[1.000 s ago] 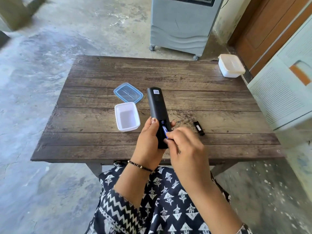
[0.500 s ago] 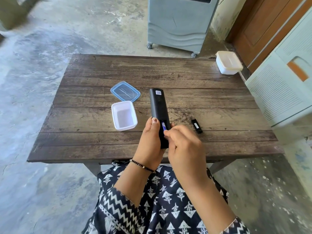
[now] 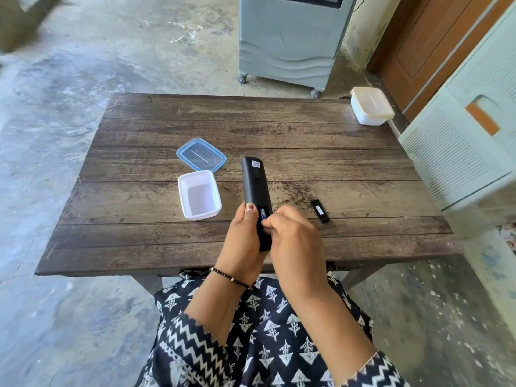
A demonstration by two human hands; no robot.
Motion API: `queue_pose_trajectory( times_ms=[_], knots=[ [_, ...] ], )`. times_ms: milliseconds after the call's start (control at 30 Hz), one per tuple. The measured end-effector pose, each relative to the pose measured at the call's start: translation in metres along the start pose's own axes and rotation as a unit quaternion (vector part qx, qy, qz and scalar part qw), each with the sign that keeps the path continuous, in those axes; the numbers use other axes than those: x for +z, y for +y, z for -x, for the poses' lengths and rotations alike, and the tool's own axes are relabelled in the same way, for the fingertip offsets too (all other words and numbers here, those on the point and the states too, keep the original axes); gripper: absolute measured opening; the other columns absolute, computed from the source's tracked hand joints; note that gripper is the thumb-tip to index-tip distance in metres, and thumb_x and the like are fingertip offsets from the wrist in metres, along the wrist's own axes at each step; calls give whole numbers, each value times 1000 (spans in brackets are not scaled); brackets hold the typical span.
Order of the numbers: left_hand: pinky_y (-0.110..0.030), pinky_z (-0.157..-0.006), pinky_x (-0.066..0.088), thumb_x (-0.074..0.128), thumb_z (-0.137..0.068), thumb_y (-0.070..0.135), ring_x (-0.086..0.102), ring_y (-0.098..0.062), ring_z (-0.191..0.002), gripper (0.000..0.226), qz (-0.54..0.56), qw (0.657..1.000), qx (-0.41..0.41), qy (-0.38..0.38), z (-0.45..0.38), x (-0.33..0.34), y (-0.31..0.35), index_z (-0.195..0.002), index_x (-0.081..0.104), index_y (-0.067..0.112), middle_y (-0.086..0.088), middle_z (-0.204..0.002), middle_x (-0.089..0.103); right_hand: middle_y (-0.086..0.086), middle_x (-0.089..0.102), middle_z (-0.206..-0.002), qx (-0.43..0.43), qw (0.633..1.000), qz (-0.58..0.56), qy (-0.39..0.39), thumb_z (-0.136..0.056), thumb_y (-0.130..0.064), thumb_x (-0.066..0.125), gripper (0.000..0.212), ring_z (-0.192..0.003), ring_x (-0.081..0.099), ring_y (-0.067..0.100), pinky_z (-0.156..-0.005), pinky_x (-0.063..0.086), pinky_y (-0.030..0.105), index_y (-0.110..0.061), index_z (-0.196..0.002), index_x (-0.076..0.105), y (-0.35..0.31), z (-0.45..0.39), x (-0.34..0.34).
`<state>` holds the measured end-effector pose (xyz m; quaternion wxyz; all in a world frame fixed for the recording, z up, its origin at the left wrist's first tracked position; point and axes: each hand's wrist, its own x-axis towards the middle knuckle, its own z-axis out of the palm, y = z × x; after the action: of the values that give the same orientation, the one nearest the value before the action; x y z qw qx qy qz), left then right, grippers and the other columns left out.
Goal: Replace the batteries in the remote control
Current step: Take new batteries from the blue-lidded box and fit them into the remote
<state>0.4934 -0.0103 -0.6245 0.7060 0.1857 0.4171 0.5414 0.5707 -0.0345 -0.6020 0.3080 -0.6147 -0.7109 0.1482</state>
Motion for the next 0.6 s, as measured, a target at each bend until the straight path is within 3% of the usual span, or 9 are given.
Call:
queue_pose_trajectory(
  times_ms=[67,200,300,400,467,533,600],
  knots=[
    [-24,-61,47,26,-101,20,50,-13,-64,23,12,1000,-2,-8,1,0,0,-101,47,10,-6,-75,49,2,59,-81,-10,1000,-7,-12,-83,2,58,13,-73,57,19,-56,53,38,-6,-83,68,3,-1,-1],
    [-27,-66,48,27,-101,20,51,-15,-68,23,23,1000,-15,-7,2,-2,-4,-94,47,12,-8,-78,50,2,56,-82,-39,999,4,-38,-84,3,59,14,-75,54,18,-58,52,37,-5,-88,69,9,1,-3],
    [-30,-72,46,27,-101,22,52,-18,-76,23,28,999,-24,5,0,-3,-6,-103,48,11,-11,-85,51,2,53,-85,-53,997,25,-58,-83,8,57,19,-81,51,18,-60,53,36,-4,-92,69,10,6,-6],
    [-27,-65,54,27,-101,23,59,-16,-74,26,24,999,-30,-5,0,-2,-6,-105,50,11,-9,-84,58,3,52,-88,-63,995,29,-73,-86,6,54,22,-87,52,19,-68,54,35,-3,-100,68,13,8,-9],
    [-26,-57,55,26,-101,23,63,-13,-66,27,18,999,-29,-8,-1,-1,-6,-101,52,15,-7,-79,62,3,58,-89,-51,997,-15,-50,-84,8,55,26,-85,57,15,-72,54,26,-6,-102,69,15,9,-15],
    [-31,-62,54,25,-101,25,63,-15,-65,27,16,1000,-22,-3,-3,-3,-7,-104,51,17,-7,-81,65,0,63,-89,-11,998,-65,11,-84,7,57,25,-72,57,2,-66,50,13,-8,-99,70,21,4,-25],
    [-36,-68,49,24,-101,27,60,-20,-70,28,17,1000,-23,1,-3,-6,-6,-113,47,17,-9,-89,65,0,64,-90,36,996,-44,62,-84,4,59,21,-65,50,-6,-58,44,6,-8,-98,69,38,-8,-31]
  ],
)
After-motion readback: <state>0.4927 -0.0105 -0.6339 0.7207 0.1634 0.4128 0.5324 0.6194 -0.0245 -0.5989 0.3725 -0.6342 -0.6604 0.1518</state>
